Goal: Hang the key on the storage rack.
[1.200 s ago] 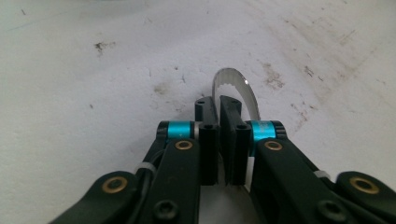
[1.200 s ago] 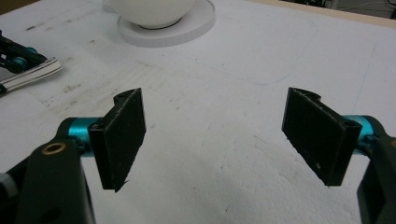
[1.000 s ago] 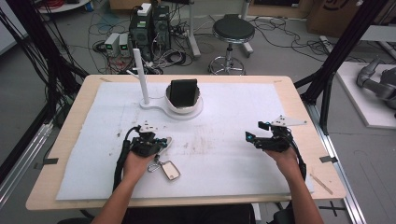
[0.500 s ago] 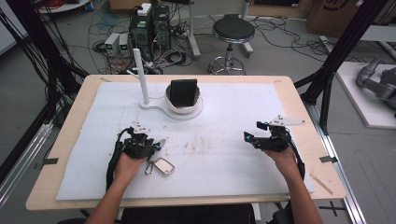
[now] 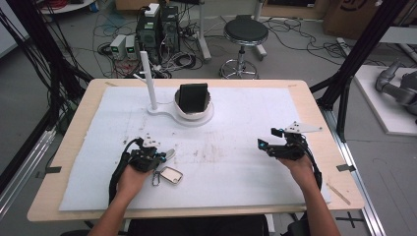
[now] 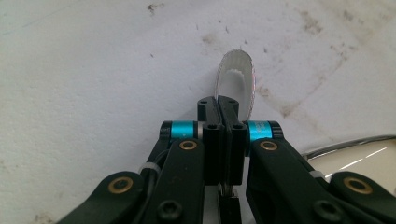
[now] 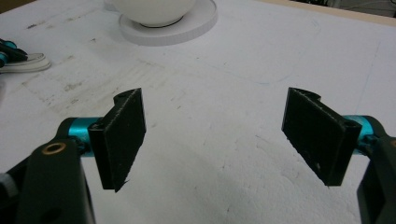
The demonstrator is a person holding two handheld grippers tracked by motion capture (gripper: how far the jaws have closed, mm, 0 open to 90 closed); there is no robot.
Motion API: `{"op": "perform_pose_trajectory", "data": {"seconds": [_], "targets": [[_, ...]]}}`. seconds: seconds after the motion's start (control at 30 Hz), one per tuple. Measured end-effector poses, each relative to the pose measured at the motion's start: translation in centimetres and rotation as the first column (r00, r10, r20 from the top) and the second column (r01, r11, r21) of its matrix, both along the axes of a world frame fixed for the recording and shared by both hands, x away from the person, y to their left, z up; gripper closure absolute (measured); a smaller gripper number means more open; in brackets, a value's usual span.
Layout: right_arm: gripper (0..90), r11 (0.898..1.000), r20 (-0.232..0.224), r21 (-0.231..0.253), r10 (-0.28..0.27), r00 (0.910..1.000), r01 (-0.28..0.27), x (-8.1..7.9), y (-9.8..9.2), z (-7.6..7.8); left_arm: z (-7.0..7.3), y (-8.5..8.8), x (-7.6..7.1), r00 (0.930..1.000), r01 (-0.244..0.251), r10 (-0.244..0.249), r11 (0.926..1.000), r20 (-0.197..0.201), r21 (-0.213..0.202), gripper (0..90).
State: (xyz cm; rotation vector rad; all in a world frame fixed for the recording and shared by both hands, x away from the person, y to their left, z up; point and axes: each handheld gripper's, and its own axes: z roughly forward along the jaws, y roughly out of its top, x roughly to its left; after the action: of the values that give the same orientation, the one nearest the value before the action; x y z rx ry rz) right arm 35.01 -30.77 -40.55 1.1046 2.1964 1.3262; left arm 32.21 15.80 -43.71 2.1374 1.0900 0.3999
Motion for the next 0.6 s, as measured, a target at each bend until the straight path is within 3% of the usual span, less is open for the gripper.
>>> {"op": "perform_pose_trajectory", "data": {"seconds": [0.07, 0.13, 0.2, 0.3, 0.47, 0.6], "targets": [[22.0, 1.000, 0.000, 0.002, -0.003, 1.0000, 0.003, 0.0, -0.1, 0.0, 0.1, 0.6, -0.1, 0.9996, -0.024, 0.025, 0.9973, 0.010, -0.069, 88.5], [22.0, 1.000, 0.004, 0.005, -0.004, 1.0000, 0.004, 0.1, -0.2, 0.0, 0.5, 1.4, -0.1, 0.9983, -0.045, 0.050, 0.9896, 0.031, -0.137, 88.5], [22.0, 1.000, 0.003, 0.005, -0.006, 1.0000, 0.006, 0.1, -0.2, 0.0, 1.3, 2.1, 0.0, 0.9955, -0.066, 0.079, 0.9754, 0.052, -0.210, 88.5], [22.0, 1.000, 0.002, 0.008, -0.009, 1.0000, 0.009, 0.1, -0.2, 0.0, 2.9, 3.1, 0.2, 0.9891, -0.082, 0.111, 0.9593, 0.096, -0.270, 88.6], [22.0, 1.000, 0.004, 0.010, -0.006, 1.0000, 0.006, 0.1, -0.2, 0.1, 5.9, 4.5, 0.8, 0.9739, -0.083, 0.143, 0.9480, 0.176, -0.307, 88.6], [22.0, 1.000, 0.004, 0.011, -0.010, 0.9999, 0.009, 0.1, -0.2, 0.1, 8.4, 5.4, 1.4, 0.9572, -0.080, 0.165, 0.9408, 0.238, -0.329, 88.6]]}}
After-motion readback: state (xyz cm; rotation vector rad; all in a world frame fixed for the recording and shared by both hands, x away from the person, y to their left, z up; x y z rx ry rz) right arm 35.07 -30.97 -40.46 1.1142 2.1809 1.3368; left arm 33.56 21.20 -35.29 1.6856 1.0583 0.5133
